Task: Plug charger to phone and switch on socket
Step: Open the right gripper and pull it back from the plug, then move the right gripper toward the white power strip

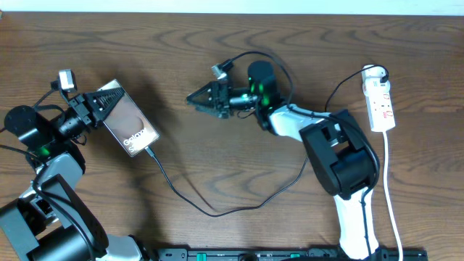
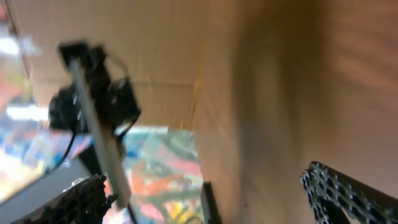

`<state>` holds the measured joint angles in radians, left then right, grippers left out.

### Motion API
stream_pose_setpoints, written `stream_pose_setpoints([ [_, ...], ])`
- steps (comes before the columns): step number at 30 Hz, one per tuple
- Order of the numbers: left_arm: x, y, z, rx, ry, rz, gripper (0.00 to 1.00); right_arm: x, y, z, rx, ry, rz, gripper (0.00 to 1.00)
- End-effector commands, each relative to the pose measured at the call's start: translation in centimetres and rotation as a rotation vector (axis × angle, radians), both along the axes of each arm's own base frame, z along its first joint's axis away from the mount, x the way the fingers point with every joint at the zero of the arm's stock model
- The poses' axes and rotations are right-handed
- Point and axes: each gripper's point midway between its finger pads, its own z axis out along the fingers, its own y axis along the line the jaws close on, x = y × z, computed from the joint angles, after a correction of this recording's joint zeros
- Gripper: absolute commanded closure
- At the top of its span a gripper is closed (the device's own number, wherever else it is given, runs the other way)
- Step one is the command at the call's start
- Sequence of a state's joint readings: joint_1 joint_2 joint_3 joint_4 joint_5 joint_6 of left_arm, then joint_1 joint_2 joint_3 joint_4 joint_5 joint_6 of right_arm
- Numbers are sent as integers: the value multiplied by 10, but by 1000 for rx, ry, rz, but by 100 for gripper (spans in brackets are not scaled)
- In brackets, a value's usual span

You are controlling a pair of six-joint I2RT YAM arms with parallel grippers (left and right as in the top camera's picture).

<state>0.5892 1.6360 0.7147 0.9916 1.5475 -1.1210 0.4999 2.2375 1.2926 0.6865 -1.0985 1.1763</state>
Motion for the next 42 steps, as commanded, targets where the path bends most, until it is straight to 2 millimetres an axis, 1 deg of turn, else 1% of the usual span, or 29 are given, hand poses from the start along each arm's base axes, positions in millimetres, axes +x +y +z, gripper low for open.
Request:
stream_pose_setpoints([
  [1, -3, -1, 8, 18, -27, -21, 92, 31, -20, 4, -33, -32, -123, 1],
  [5, -3, -1, 8, 19, -27, -20, 92, 48, -45, 3, -109, -43, -203, 1],
  [8, -3, -1, 8, 21, -30, -20, 92, 57, -73, 5, -225, -67, -284, 1],
  [11, -3, -1, 8, 25, -36, -19, 93, 59, -104, 15, -356, -112, -357, 1],
  [15, -2, 0, 7, 37, -50, -8, 92, 48, -139, 45, -513, -191, -438, 1],
  [16, 0, 1, 5, 35, -45, 3, 92, 41, -152, 59, -572, -226, -469, 1],
  [21, 6, 6, -5, 11, 4, 48, 93, 11, -185, 105, -697, -320, -544, 1],
  [23, 8, 6, -12, 5, 26, 56, 92, -3, -197, 121, -732, -348, -573, 1],
  [25, 9, 8, -23, -3, 60, 69, 93, -17, -208, 134, -765, -366, -600, 1],
  [27, 9, 9, -37, -6, 104, 93, 92, -29, -218, 143, -801, -373, -628, 1],
  [30, 8, 12, -65, 12, 197, 149, 93, -45, -235, 151, -856, -378, -664, 1],
  [34, 1, 18, -107, 83, 355, 237, 93, -59, -251, 150, -920, -360, -687, 1],
  [36, -6, 22, -127, 120, 450, 281, 92, -63, -253, 146, -939, -355, -672, 1],
  [39, -16, 26, -149, 175, 551, 319, 92, -67, -254, 140, -961, -332, -654, 1],
  [41, -22, 29, -159, 215, 597, 338, 92, -69, -255, 138, -968, -325, -648, 1],
  [42, -26, 33, -168, 245, 637, 357, 93, -69, -255, 138, -968, -325, -648, 1],
])
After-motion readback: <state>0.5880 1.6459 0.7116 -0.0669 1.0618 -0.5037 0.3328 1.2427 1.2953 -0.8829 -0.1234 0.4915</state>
